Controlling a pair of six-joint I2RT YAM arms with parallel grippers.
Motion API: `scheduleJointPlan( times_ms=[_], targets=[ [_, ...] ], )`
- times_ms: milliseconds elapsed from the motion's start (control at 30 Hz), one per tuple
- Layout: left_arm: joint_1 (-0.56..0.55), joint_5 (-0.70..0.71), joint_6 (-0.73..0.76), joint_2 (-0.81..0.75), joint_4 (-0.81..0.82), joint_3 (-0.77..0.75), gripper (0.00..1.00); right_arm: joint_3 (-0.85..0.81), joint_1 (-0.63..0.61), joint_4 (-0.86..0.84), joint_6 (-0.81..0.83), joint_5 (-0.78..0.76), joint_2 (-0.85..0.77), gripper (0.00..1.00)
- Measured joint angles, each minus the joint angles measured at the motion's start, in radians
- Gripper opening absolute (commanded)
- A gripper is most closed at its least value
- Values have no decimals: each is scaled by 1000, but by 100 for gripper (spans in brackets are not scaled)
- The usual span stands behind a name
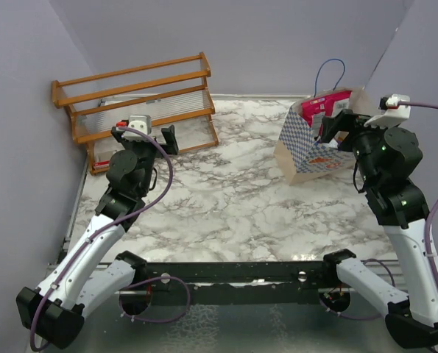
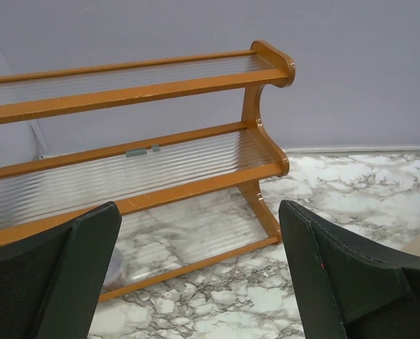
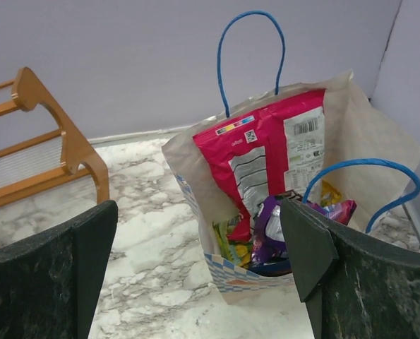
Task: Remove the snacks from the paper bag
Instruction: Move the paper bag to the center of the board.
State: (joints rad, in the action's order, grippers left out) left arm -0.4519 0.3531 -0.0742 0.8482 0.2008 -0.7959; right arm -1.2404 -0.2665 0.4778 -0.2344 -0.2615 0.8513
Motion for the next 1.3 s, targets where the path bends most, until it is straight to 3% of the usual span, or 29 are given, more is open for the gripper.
scheduleJointPlan(
  times_ms=[400,700,867,1133,1300],
  targets=[
    [0,-24,3,0,27,0,99,-4,0,1,37,-80,29,99],
    [0,-34,3,1,34,0,99,11,0,-67,96,157,81,99],
    [0,-42,3,1,34,0,99,-146,0,-17,147,239,262,97],
    [-2,-51,3,1,35,0,99,-435,0,207,208,208,576,89],
    [-2,-52,2,1,35,0,99,-568,0,318,247,199,704,76]
  ],
)
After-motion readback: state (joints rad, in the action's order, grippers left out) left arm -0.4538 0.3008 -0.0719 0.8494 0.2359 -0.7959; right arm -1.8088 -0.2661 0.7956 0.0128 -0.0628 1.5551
